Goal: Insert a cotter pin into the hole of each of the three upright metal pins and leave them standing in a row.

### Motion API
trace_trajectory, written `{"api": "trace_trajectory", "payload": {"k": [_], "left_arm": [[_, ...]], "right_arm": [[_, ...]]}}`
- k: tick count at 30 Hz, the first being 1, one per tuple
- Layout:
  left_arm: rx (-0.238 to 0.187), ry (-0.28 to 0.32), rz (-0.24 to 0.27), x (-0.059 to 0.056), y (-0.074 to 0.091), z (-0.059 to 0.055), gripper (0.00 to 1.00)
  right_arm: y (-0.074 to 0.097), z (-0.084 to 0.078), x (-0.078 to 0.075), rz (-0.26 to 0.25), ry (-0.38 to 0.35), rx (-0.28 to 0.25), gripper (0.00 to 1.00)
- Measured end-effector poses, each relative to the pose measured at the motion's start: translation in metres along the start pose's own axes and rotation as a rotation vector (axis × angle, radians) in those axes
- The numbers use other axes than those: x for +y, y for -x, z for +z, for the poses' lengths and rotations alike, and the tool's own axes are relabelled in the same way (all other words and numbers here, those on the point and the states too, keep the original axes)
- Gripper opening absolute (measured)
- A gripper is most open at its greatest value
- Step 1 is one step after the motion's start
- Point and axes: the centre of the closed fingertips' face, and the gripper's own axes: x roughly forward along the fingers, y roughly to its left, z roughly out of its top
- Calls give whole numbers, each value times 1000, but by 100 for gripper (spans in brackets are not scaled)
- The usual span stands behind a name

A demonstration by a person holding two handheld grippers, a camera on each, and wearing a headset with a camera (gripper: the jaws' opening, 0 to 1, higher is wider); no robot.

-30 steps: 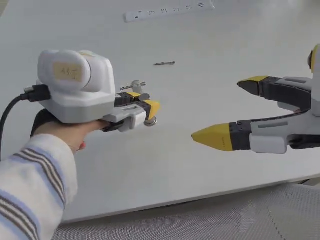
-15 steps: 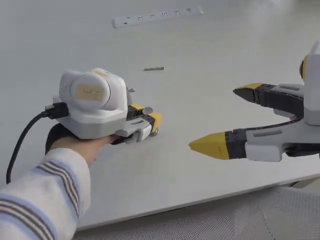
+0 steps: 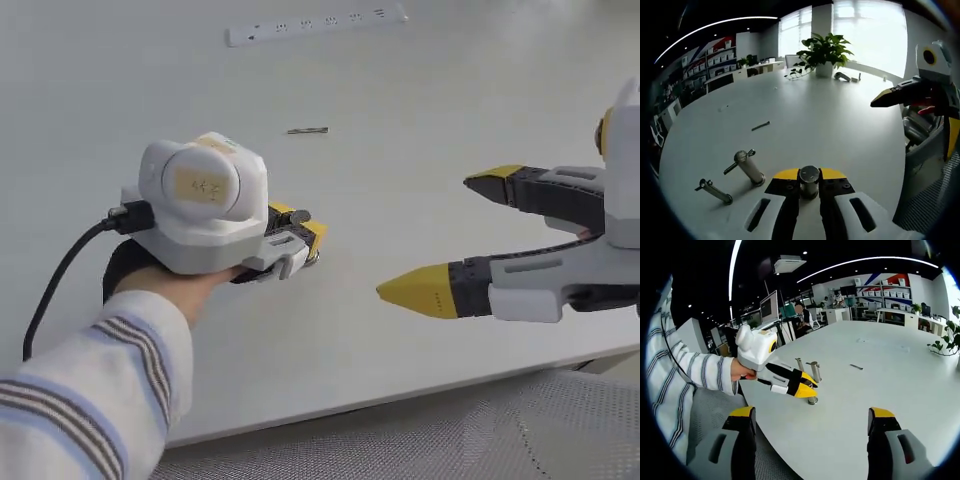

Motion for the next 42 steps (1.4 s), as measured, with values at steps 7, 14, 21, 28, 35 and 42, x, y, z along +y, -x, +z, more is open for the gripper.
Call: {"api": "trace_trajectory", "payload": {"k": [7,14,21,28,35,42], "left_arm": [[-36,65,-14,0,4,2,11],[-93,-11,-10,6,19,12,17],[-130,-35,-109,2,50,16,41],[-240,-61,-110,11,85,29,66],[-199,12,-127,17,99,7,92],[-123,26,-148,13,104,-21,99]], "right_arm": [[-4,2,3,10,1,1,91],[-4,-1,5,14,5,16,91],[-4,-2,4,10,5,24,91],[-4,-4,1,2,2,40,90],[-4,-1,-2,-12,8,49,90],[-3,4,-11,-35,19,51,90]]}}
